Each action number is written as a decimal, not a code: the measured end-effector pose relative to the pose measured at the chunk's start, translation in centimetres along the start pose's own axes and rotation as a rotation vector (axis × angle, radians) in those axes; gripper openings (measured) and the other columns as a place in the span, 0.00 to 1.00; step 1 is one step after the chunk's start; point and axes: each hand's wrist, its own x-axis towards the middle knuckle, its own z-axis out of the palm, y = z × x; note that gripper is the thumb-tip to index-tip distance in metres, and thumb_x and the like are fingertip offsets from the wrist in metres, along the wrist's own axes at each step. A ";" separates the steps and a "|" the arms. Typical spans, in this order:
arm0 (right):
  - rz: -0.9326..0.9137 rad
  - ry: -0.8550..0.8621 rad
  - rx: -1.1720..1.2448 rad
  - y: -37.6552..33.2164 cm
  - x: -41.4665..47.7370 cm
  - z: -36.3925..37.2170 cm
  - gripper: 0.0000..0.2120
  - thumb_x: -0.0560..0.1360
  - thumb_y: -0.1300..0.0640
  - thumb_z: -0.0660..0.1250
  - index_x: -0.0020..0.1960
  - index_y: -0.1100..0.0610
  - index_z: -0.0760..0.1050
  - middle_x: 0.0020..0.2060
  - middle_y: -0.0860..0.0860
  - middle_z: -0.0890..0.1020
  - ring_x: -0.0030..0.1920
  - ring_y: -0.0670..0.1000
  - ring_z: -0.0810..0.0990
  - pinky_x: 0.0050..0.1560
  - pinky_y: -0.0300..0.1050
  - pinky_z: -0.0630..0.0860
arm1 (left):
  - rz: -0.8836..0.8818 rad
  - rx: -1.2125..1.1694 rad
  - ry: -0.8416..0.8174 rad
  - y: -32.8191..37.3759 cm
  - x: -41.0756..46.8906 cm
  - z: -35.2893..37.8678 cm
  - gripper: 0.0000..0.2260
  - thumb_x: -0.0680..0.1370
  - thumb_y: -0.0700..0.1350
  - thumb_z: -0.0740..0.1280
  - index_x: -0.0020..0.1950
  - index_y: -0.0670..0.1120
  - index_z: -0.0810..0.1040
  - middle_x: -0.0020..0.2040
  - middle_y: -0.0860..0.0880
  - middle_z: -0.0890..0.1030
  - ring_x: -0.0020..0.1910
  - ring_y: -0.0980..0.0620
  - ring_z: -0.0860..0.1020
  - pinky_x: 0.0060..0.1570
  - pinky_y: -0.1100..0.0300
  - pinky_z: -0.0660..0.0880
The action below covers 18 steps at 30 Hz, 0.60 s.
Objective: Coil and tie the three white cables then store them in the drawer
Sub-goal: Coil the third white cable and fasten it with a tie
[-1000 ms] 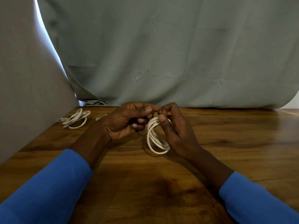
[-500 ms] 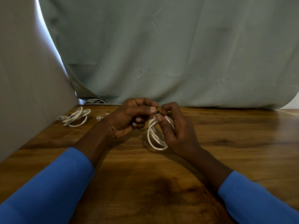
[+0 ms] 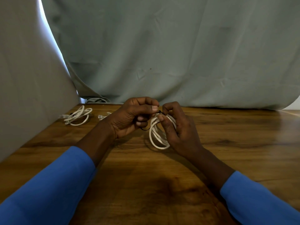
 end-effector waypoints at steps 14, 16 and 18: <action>0.044 -0.018 0.035 0.2 0.0 0.1 0.02 0.84 0.51 0.63 0.56 0.46 0.70 0.32 0.48 0.79 0.29 0.48 0.78 0.29 0.51 0.74 | 0.031 0.013 0.051 -0.2 0.2 0.5 0.06 0.72 0.37 0.72 0.42 0.47 0.85 0.32 0.49 0.78 0.22 0.61 0.66 0.21 0.69 0.65; 0.060 -0.004 0.048 0.1 0.0 0.1 0.04 0.84 0.53 0.64 0.56 0.45 0.70 0.31 0.47 0.79 0.29 0.47 0.77 0.29 0.48 0.73 | 0.024 -0.014 0.078 -0.2 0.2 0.6 0.06 0.72 0.37 0.71 0.42 0.46 0.85 0.33 0.47 0.77 0.22 0.60 0.66 0.22 0.68 0.66; 0.094 0.010 0.077 0.2 -0.1 0.1 0.05 0.84 0.54 0.65 0.54 0.46 0.70 0.30 0.46 0.77 0.28 0.46 0.75 0.29 0.45 0.71 | 0.017 -0.038 0.097 -0.2 0.2 0.7 0.05 0.72 0.37 0.70 0.43 0.45 0.84 0.33 0.47 0.76 0.23 0.60 0.67 0.22 0.67 0.66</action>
